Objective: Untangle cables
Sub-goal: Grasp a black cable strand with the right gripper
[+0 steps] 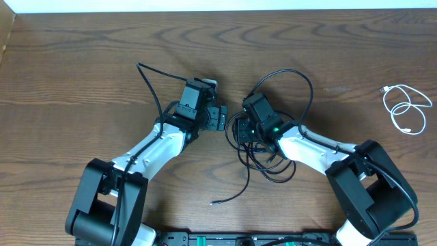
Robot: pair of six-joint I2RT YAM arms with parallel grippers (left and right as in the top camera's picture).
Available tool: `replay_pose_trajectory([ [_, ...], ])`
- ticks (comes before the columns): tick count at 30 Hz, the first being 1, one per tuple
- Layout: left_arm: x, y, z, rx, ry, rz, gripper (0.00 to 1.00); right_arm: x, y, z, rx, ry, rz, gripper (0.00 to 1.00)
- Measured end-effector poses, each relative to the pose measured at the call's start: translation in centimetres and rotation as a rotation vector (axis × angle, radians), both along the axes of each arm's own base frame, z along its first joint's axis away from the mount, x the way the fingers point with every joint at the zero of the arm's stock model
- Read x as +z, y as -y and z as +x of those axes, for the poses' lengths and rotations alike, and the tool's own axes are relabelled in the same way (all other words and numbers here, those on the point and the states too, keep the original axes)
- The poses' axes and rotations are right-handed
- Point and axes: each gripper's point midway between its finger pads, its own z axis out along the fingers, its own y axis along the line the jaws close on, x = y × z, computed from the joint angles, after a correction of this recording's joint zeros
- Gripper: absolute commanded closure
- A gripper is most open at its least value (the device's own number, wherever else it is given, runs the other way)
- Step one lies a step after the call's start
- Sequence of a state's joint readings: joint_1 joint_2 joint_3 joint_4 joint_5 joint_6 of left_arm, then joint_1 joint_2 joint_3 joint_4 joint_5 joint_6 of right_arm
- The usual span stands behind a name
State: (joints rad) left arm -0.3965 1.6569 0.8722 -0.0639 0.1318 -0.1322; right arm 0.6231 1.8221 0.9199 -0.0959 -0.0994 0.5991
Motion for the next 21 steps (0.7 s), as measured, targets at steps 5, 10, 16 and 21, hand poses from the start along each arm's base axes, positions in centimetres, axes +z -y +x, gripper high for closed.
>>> replay_pose_trajectory([
  [5, -0.01, 0.00, 0.00, 0.000, 0.000, 0.000, 0.13, 0.00, 0.00, 0.00, 0.000, 0.000, 0.000, 0.50],
  [10, -0.01, 0.00, 0.00, 0.000, 0.000, 0.000, 0.13, 0.02, -0.01, 0.01, 0.000, 0.001, 0.000, 0.49],
  [16, -0.01, 0.00, 0.00, 0.000, 0.000, 0.000, 0.14, 0.02, 0.00, 0.01, -0.001, 0.001, 0.000, 0.50],
  [21, -0.01, 0.00, 0.00, 0.000, 0.000, 0.000, 0.14, 0.02, 0.00, 0.02, 0.000, 0.001, 0.000, 0.50],
])
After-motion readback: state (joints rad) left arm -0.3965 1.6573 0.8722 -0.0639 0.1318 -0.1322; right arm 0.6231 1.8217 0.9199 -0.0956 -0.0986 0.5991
